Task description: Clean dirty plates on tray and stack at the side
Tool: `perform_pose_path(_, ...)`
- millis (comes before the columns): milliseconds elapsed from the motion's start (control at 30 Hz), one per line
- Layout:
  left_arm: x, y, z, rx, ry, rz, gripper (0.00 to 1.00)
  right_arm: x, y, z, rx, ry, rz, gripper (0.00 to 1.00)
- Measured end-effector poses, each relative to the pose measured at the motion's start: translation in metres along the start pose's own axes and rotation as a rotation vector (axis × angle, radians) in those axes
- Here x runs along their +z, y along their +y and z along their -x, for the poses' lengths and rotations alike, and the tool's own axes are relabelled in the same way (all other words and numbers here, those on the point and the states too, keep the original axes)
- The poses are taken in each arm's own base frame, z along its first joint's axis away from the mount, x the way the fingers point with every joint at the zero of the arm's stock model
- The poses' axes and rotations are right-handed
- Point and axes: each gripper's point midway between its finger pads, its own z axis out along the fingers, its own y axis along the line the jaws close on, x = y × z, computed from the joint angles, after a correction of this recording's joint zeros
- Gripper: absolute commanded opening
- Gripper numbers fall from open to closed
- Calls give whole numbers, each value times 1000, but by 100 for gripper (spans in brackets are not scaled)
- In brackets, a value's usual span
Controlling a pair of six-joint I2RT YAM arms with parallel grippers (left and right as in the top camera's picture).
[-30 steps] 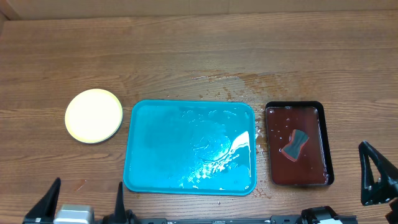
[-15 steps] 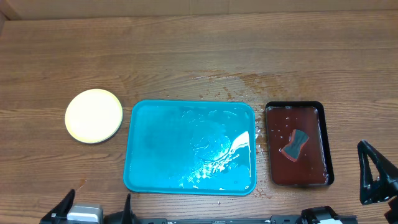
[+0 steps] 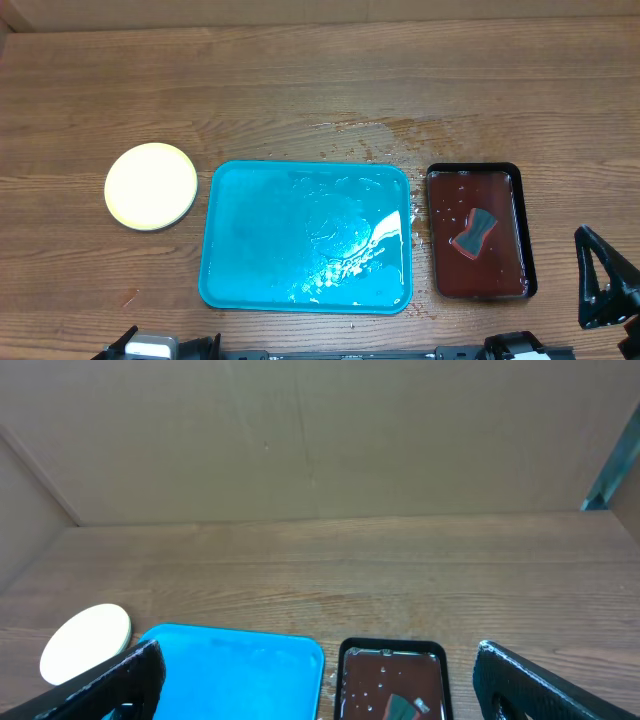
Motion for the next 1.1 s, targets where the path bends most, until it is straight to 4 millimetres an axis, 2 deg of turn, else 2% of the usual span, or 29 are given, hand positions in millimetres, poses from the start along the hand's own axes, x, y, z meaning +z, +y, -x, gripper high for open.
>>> perform_pose_path(867,0,0,-1,-1,4,-1,100,0,-1,-7,1,27,-4,100)
perform_pose_path(1100,0,0,-1,-1,4,-1,100,10,-3,-15,3,71,-10,100)
